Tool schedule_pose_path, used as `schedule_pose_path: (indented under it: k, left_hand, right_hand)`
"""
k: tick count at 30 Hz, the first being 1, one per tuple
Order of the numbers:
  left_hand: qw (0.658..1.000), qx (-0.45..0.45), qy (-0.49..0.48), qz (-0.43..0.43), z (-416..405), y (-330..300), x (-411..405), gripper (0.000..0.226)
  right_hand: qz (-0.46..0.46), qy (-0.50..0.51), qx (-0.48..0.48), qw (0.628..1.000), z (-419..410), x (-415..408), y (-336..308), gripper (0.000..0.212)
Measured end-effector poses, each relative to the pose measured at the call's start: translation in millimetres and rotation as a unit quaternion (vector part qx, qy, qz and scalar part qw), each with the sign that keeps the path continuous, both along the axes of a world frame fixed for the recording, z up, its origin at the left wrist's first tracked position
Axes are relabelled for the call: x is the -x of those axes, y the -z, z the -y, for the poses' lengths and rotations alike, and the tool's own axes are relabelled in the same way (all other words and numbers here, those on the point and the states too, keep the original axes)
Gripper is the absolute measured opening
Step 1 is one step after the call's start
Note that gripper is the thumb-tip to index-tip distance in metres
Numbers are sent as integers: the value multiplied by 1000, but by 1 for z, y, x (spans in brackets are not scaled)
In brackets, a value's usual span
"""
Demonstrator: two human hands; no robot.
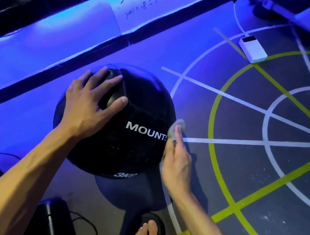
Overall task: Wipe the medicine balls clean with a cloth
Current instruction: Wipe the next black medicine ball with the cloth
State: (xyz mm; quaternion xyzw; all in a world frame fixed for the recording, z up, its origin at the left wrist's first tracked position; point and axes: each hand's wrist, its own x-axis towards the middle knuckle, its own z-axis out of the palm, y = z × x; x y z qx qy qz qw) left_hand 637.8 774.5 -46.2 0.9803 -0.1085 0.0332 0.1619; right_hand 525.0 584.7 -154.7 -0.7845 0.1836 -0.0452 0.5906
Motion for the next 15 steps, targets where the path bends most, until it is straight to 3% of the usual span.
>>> schedule_pose_path:
  k: [1,3,6,9,12,15]
  left_hand:
    - [1000,-3,0,3,3,0,1,71]
    - [1000,-6,2,2,7,1,1,68]
    - [999,30,3,-15,5,0,-2,57]
    - [999,49,13,-16,0,2,-2,57]
    - [998,65,13,-23,-7,3,0,57]
    - [997,74,14,-31,-9,3,-3,56]
  right_hand:
    - [-45,23,-37,998,1,-6,-4,47]
    - [-38,48,-58,996,-1,-20,-21,46]
    - [101,-19,31,994,-29,-20,-57,47]
    - [233,-171,140,947,-62,0,-61,53]
    - [289,-229,221,903,-41,1,-36,59]
    - [233,-168,191,939,-5,-4,-13,58]
